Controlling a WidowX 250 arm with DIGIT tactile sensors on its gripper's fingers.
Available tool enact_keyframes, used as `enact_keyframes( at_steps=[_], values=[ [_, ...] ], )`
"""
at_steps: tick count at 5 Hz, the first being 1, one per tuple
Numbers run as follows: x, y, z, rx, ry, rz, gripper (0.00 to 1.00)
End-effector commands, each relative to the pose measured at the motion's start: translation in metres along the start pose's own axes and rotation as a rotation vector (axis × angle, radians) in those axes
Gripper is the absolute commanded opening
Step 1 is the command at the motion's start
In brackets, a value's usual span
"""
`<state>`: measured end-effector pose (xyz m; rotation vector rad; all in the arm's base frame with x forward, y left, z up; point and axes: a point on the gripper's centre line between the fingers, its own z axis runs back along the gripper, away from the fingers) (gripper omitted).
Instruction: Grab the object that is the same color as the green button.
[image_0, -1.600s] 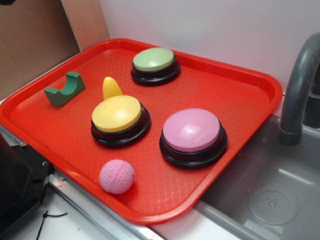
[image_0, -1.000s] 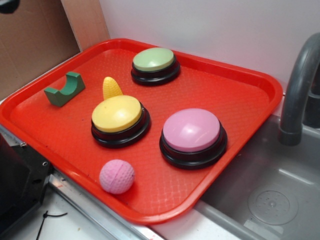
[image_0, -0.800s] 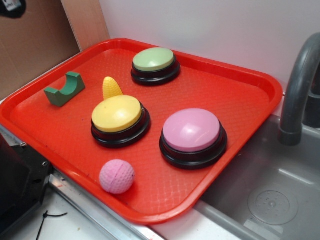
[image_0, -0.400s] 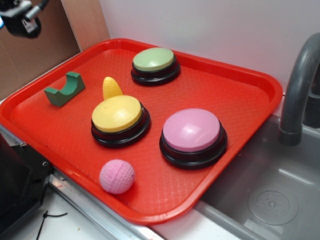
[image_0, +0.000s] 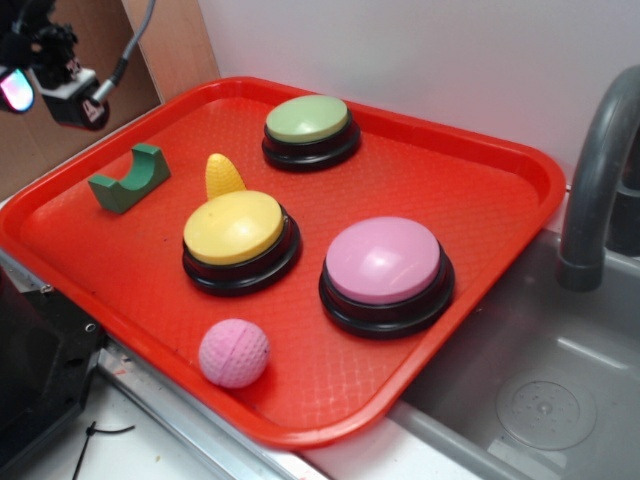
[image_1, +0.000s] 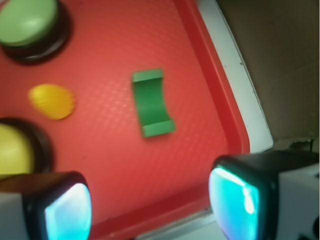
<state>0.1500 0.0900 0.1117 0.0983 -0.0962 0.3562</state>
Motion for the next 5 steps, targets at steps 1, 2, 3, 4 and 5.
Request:
enact_keyframes(
  at_steps=[1, 2, 3, 4, 5],
  values=[
    [0.016, 0.018, -0.049, -0.055, -0.021, 0.039, 1.00],
    [0.018, 0.019, -0.073, -0.083, -0.016, 0.001, 1.00],
    [0.016, 0.014, -0.086, -0.085, 0.009, -0.017, 1.00],
    [0.016, 0.013, -0.094, -0.069, 0.021, 0.018, 1.00],
    [0.015, 0.014, -0.092, -0.060, 0.019, 0.021, 0.00]
  ],
)
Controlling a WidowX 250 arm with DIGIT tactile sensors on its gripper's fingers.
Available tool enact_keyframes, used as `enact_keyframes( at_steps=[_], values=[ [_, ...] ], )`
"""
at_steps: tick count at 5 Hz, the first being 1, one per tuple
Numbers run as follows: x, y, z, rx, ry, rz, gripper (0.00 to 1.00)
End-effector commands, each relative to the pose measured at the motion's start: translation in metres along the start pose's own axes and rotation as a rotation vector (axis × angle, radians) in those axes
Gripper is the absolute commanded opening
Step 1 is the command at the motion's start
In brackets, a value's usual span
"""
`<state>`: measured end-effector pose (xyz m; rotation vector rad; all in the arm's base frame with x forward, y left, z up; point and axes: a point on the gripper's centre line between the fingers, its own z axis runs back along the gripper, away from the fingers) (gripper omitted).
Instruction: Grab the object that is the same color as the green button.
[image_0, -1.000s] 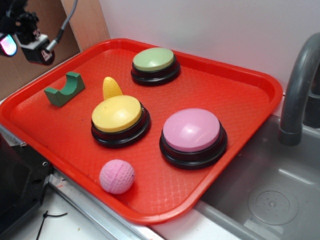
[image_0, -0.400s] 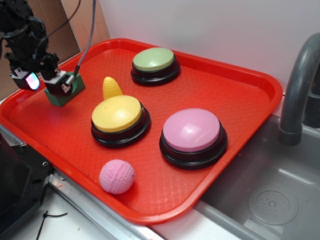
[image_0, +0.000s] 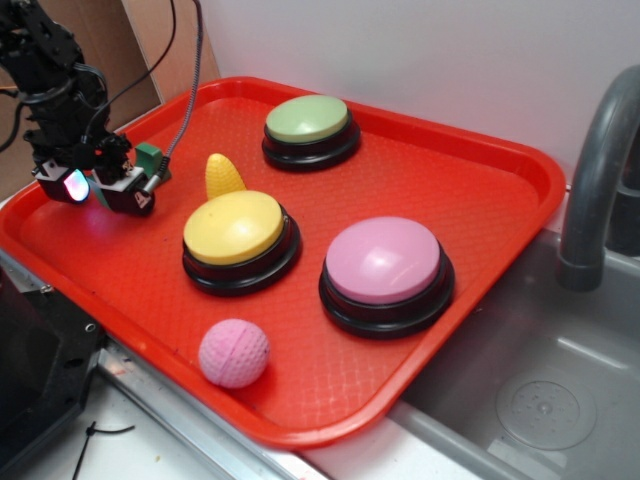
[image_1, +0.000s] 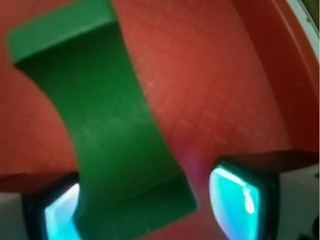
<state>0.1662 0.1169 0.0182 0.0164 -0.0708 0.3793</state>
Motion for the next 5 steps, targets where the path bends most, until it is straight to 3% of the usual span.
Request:
enact_keyframes(
  at_steps=[1, 3, 5],
  values=[
    [0.001, -0.001, 0.018, 0.018, -0.027, -0.022, 0.00],
    [0.000, -0.026, 0.095, -0.005, -0.042, -0.134, 0.00],
    [-0.009, -0.055, 0.172, -0.098, -0.142, -0.196, 0.00]
  ],
)
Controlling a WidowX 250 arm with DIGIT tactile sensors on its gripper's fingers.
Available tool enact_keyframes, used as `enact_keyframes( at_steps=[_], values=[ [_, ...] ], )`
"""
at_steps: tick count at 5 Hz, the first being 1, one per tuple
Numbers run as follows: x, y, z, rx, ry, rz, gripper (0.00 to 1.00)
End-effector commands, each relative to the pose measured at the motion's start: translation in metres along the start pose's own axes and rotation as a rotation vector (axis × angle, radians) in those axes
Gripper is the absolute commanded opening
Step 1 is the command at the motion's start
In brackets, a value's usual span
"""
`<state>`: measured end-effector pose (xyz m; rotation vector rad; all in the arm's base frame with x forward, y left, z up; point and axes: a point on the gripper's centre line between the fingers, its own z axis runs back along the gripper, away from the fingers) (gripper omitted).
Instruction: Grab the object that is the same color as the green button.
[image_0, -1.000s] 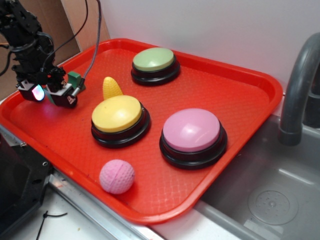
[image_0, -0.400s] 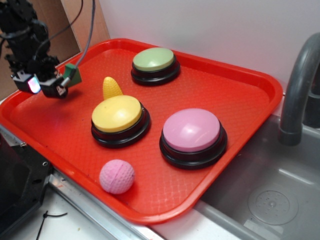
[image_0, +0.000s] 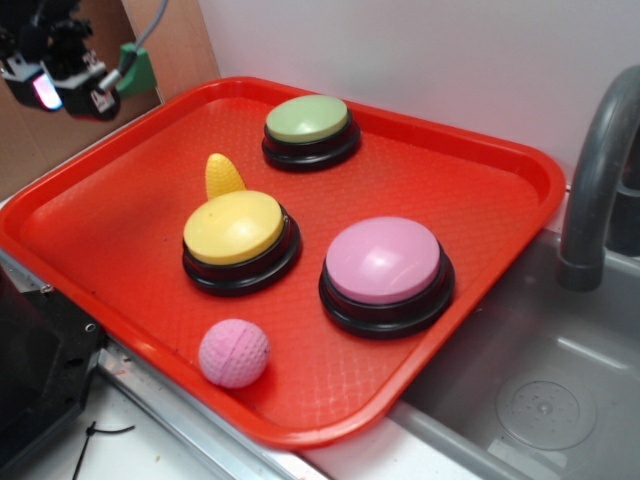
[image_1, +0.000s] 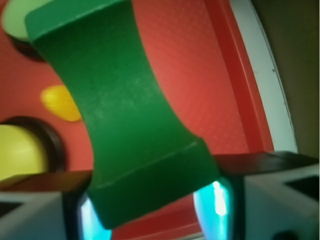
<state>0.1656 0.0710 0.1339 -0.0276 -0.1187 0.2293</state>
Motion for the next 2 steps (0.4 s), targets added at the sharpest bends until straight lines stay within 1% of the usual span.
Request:
enact_keyframes(
  at_steps=[1, 2],
  values=[
    [-0.0100, -0.0260, 0.0844, -0.028, -0.164, -0.052, 0.00],
    [-0.0200, -0.0260, 0.0863, -0.026, -0.178, -0.043, 0.00]
  ],
)
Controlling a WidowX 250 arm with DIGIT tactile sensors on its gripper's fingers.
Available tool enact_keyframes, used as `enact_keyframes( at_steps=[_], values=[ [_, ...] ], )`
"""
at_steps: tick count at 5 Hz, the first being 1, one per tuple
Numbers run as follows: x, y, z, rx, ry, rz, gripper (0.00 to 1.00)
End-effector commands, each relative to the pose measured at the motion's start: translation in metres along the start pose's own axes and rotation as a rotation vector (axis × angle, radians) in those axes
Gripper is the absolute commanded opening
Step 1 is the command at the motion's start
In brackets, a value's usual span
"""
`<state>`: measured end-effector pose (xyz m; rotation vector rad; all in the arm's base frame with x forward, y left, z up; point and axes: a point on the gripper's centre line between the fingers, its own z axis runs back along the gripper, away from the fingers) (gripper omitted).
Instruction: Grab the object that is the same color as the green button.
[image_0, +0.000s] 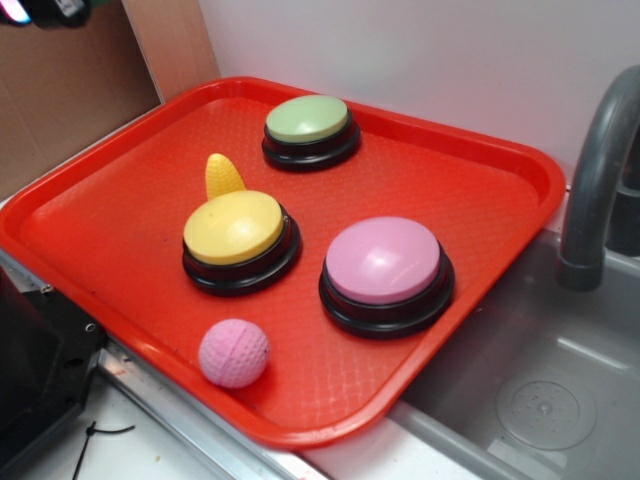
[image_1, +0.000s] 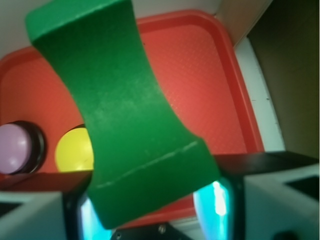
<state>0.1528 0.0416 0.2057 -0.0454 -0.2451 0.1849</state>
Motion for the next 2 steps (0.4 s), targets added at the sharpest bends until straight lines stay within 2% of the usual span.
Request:
enact_keyframes(
  at_steps=[1, 2],
  values=[
    [-0.0044, 0.0028, 0.0063, -0.005, -0.048, 0.024, 0.00],
    [-0.0006, 0.0106, 0.0013, 0.039, 0.038, 0.026, 0.00]
  ],
)
